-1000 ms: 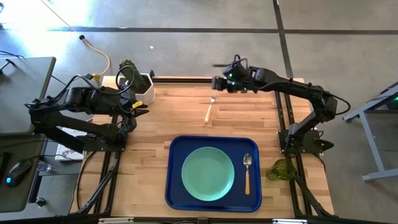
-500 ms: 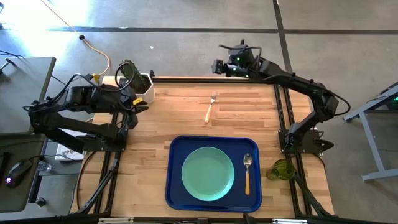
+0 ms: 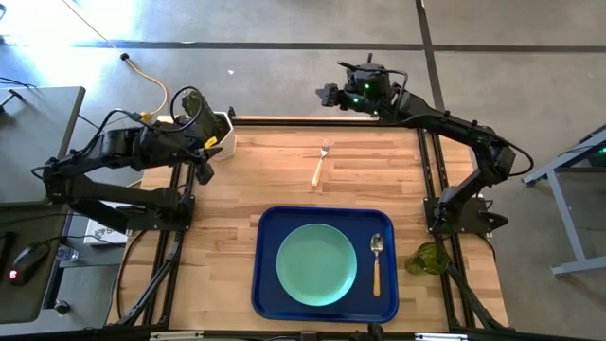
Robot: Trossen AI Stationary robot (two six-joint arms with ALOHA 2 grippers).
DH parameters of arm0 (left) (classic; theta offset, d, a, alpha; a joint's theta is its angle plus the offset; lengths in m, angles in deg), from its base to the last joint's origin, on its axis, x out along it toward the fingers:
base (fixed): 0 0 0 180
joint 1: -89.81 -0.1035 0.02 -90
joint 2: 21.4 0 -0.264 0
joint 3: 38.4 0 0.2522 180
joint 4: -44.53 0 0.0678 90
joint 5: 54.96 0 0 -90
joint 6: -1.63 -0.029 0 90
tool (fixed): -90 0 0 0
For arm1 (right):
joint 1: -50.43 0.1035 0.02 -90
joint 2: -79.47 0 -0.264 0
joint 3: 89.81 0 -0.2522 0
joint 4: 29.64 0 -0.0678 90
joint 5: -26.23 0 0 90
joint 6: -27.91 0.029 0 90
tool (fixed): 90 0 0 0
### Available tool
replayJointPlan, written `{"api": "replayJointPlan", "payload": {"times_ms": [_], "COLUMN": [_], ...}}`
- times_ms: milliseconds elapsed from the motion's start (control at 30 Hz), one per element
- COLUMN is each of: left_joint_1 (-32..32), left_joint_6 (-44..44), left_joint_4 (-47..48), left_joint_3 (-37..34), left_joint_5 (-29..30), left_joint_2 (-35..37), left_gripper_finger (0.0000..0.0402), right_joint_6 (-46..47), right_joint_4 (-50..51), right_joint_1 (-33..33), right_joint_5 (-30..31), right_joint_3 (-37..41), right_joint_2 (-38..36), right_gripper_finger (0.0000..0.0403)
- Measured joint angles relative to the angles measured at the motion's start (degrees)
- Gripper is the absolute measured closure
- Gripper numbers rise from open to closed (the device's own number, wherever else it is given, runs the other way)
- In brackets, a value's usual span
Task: Pick and place plate/cup/fork/spoon on tray
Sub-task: Put the light orange fork on the blue tray to the right of the green plate
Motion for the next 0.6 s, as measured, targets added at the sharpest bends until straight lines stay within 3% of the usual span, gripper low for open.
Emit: {"api": "replayJointPlan", "payload": {"times_ms": [600], "left_joint_1": [-4.86], "left_joint_6": [0.02], "left_joint_4": [-0.03], "left_joint_3": [0.00], "left_joint_5": [0.12], "left_joint_2": [-0.05], "left_gripper_finger": [0.0319], "right_joint_6": [3.52], "right_joint_4": [8.18], "right_joint_1": [4.73], "right_joint_5": [3.30], "right_joint_3": [0.00], "right_joint_2": [0.04], "right_gripper_finger": [0.0213]}}
